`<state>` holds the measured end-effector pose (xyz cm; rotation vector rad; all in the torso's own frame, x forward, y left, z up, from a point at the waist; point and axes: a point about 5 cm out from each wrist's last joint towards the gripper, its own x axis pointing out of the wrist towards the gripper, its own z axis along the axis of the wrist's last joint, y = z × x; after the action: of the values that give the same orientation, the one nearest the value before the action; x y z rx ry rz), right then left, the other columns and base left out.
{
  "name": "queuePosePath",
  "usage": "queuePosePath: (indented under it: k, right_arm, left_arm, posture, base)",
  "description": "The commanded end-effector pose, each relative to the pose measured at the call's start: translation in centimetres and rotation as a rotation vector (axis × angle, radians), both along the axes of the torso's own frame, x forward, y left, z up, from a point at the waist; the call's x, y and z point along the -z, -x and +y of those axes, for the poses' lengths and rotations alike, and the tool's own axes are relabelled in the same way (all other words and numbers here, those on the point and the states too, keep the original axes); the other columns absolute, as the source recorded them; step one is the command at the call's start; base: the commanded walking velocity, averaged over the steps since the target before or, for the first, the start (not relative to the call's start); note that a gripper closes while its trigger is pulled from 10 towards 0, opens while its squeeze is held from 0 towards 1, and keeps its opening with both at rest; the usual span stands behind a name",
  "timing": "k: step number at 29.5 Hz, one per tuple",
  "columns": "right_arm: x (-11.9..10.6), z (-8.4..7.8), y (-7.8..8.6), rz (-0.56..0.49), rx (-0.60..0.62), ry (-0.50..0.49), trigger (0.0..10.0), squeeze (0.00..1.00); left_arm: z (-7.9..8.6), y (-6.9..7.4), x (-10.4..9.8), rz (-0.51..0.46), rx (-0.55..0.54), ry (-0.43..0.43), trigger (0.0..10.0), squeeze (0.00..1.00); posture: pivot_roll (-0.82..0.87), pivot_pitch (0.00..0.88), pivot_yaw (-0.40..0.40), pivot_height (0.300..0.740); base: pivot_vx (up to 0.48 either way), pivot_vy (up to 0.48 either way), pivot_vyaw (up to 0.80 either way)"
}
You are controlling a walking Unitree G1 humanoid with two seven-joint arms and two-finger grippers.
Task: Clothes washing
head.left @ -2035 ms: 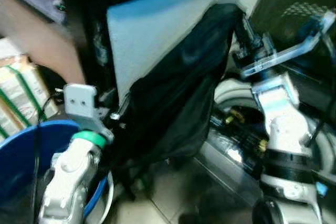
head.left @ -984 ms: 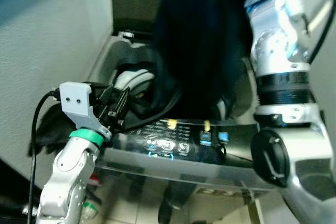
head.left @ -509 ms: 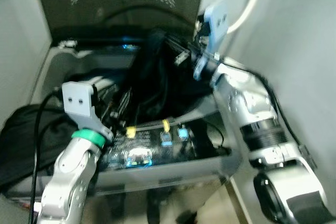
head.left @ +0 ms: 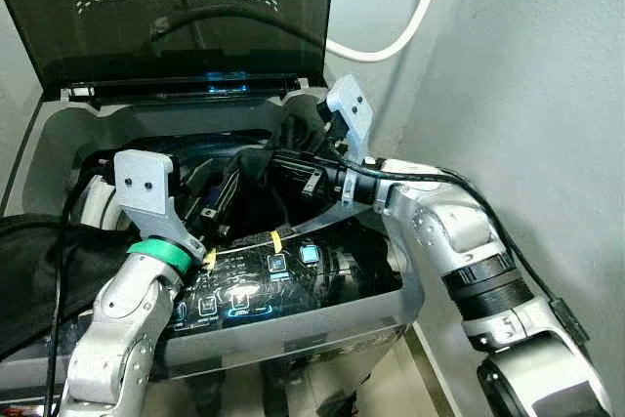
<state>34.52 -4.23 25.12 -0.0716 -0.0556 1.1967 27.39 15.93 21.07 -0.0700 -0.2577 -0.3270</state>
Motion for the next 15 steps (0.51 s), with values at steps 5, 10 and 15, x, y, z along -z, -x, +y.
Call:
queuePosePath:
  k: [5,10,15]
  right_arm:
    - [-6.9,2.7,-1.7,-0.275,0.078,-0.105,10.0,0.00]
    - [-17.8,-3.0,-3.7,-0.417,0.591,-0.615,10.0,0.00]
    - [-20.9,-6.9,-3.6,-0.509,0.786,-0.661,10.0,0.00]
  left_arm:
    - [0.5,0.0,-0.3,0.006,-0.006,-0.047,10.0,0.00]
    - [-0.6,0.2,-0.8,-0.018,0.044,-0.036,10.0,0.00]
    - [-2.3,1.1,-0.8,-0.024,0.143,-0.035,10.0,0.00]
  posture:
    - [0.14,0.015,-0.018,0.740]
    - [0.16,0.022,-0.031,0.740]
    - [0.16,0.022,-0.031,0.740]
  base:
    - [0.000,0.000,0.00]
    - [0.000,0.000,0.00]
    - [0.000,0.000,0.00]
